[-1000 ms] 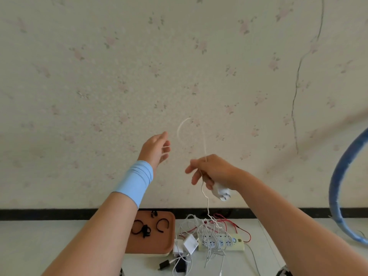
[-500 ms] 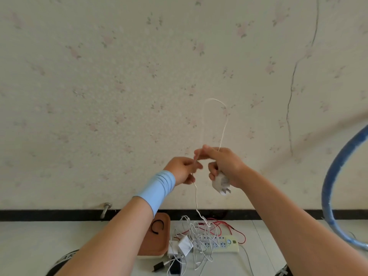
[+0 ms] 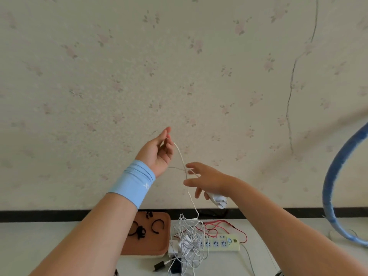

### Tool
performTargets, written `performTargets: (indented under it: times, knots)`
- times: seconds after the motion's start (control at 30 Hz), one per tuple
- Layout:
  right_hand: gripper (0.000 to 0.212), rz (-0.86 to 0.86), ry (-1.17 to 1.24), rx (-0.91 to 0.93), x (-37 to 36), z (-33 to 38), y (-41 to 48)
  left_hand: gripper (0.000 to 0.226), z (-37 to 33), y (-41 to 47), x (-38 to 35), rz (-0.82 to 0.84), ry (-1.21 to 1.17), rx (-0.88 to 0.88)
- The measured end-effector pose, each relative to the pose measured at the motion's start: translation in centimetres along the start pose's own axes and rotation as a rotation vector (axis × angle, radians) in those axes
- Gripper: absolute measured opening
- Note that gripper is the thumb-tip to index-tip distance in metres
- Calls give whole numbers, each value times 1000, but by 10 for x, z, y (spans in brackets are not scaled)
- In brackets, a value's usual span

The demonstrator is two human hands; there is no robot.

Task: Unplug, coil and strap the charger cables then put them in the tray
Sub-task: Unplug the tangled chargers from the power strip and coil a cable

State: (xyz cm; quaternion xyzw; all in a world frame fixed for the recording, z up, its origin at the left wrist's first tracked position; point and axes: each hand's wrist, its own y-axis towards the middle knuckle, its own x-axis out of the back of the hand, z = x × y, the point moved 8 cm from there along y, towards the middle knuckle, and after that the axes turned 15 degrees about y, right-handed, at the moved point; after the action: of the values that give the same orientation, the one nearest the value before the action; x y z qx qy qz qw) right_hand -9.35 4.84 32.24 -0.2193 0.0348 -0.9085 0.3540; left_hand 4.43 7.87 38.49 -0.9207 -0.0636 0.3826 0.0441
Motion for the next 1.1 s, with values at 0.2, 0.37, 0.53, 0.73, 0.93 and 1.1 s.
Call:
performTargets:
  times: [0.2, 0.37, 0.53, 0.73, 0.93, 1.1]
  knots:
    - [35, -68, 3, -72, 4, 2, 6, 11, -10, 4, 14, -123, 40, -106]
    - [28, -453, 229, 4, 54, 2, 1, 15, 7, 13, 38, -293, 397, -46]
    - [40, -484, 521, 201, 61, 25, -7, 23, 54, -2, 14, -8, 1111, 180]
    - [44, -419, 559, 303, 55, 48, -16, 30, 94, 9, -5, 202, 1502, 175]
    - [60, -607, 602, 85, 71, 17, -15, 21, 53, 22, -3, -76, 1342, -120]
    - [24, -313, 436, -81, 42, 3, -5, 23, 28, 21, -2, -141, 764, -193]
